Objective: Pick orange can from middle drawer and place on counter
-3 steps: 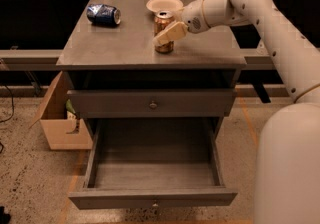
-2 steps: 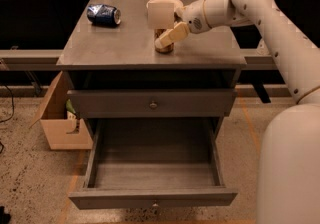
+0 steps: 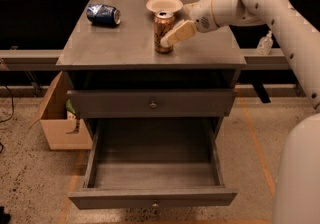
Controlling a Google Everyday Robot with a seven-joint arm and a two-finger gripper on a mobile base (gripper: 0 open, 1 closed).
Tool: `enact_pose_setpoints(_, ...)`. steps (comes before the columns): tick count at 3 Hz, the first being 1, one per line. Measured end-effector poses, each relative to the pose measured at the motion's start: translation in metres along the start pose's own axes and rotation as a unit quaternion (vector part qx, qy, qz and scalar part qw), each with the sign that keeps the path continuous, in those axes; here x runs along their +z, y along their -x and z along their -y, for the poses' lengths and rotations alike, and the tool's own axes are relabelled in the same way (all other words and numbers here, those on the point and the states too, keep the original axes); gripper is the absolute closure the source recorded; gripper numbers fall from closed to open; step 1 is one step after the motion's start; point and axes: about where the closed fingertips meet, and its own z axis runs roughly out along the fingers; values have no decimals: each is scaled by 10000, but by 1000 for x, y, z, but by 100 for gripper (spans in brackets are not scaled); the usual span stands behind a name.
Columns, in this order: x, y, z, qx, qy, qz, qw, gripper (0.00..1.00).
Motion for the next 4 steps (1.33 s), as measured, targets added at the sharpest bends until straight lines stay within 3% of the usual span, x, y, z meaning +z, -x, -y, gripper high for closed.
enact_pose_setpoints(1,-37,11,0,-287,-422,70,9987,0)
enact_pose_setpoints(2,-105,24,-8,-549,-1126,22,9921,0)
enact_pose_setpoints(3,-151,25,-18,-567,-1589,-96,9856,0)
enact_pose_setpoints(4,-156,25,-19,-571,-1621,-111,9851,0)
